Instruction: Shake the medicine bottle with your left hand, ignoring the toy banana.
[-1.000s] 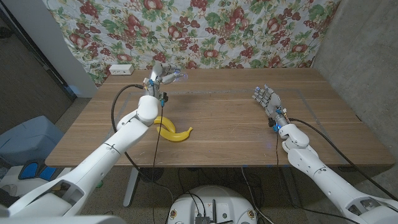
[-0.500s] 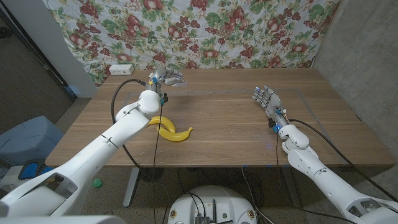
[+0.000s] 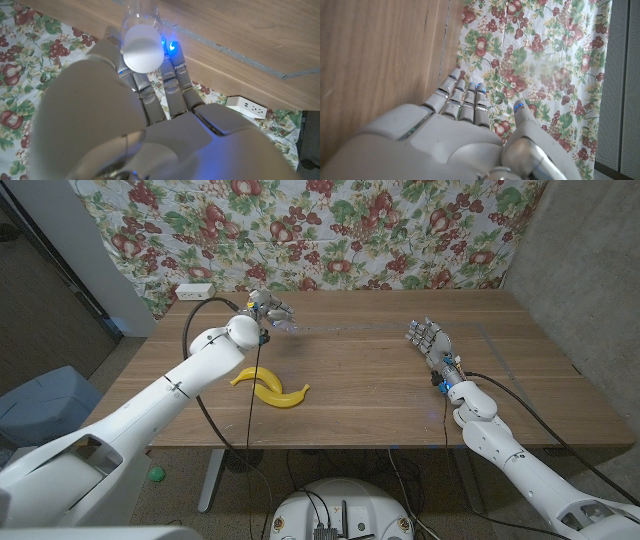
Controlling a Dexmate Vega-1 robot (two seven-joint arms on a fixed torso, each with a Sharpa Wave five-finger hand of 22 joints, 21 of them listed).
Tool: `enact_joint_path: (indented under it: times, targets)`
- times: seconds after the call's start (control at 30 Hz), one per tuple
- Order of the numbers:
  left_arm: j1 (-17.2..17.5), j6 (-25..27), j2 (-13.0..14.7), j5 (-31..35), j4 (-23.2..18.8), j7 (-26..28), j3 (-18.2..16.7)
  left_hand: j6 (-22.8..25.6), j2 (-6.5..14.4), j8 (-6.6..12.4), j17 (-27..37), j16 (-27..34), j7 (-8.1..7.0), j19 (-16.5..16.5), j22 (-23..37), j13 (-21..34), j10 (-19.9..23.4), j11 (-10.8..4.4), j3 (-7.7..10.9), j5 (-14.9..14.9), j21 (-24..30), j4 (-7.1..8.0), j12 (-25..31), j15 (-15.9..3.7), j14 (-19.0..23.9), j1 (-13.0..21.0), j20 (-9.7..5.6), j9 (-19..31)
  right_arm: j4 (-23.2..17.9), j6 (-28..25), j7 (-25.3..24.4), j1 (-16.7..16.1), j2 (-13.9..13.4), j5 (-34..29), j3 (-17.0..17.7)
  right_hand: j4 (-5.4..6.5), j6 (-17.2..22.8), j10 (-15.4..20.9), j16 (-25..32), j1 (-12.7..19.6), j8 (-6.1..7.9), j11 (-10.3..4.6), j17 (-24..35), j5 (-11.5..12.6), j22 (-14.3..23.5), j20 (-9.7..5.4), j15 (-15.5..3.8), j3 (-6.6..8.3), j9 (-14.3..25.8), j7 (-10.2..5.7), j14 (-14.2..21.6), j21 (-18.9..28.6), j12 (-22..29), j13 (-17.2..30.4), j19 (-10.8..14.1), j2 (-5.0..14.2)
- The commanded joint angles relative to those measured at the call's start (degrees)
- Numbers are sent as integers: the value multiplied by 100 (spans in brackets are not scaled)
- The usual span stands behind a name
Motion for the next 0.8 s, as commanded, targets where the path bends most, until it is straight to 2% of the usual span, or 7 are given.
enact_joint_path:
  times: [0.03,0.43,0.8]
  targets:
    - [-655,1661,54,-319,30,-760,458,11,1024,-21,339,26,-37,-1,21,8,48,-64,40,25,18,-4,-12,-1802,1466,1060,-943,17,8,7,6,-14,-9,0,5,6,15,22,-19,49,-8,14,-5,-20,12,13,1,30,16,29,46,-15,-3,11,49,0]
    - [-1366,2426,35,-603,340,-1208,1017,-2,1022,-31,338,21,-24,0,19,-15,47,-46,45,21,24,-9,-25,-1803,1463,1061,-944,16,34,9,21,-10,7,43,27,6,14,20,-22,48,-9,11,-5,-20,12,9,5,32,16,28,49,-32,-4,11,56,0]
    - [-1592,2461,-12,-682,596,-1213,1313,-9,1024,-39,326,2,-43,-8,14,-36,26,-69,52,15,22,-6,-44,-1803,1443,1054,-935,13,84,35,71,3,7,57,35,6,12,22,-25,46,-9,12,-5,-20,13,11,3,33,16,32,49,-43,-4,11,62,0]
